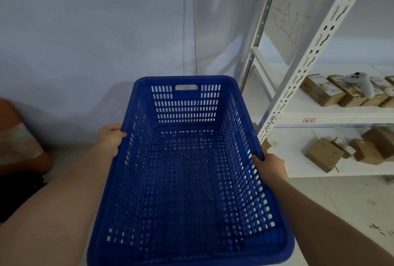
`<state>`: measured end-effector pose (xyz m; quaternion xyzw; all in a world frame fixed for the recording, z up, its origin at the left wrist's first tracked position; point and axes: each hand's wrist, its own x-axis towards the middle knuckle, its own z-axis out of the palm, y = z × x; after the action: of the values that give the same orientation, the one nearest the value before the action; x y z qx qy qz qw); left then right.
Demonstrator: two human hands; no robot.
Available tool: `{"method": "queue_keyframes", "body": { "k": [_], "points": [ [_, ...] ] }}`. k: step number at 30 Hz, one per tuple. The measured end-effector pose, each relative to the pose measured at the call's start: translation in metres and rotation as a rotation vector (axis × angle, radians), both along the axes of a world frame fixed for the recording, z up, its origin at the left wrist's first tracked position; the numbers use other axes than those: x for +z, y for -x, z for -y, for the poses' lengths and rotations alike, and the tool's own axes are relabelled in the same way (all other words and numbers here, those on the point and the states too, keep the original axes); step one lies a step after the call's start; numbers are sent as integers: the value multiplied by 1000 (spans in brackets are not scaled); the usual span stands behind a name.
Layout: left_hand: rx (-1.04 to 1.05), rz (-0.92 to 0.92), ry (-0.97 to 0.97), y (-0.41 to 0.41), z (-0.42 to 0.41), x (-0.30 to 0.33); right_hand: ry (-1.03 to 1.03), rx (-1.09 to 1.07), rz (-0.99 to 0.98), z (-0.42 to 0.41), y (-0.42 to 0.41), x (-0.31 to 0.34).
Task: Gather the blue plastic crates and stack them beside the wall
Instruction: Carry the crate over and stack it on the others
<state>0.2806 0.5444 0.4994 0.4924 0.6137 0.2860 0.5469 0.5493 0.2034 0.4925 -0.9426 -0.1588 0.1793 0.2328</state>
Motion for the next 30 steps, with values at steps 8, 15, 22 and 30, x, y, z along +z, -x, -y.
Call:
{"method": "queue_keyframes", "body": {
  "k": [8,15,22,30],
  "points": [
    [1,-4,-24,-3,3,2,-5,-17,-2,0,3,4],
    [-57,-60,-40,3,10,10,106,10,19,-1,9,11],
    [-232,-486,-280,14,21,33,216,-8,190,-3,32,33],
    [-796,-826,-768,25,71,100,103,190,425,-32,69,109]
  ]
}}
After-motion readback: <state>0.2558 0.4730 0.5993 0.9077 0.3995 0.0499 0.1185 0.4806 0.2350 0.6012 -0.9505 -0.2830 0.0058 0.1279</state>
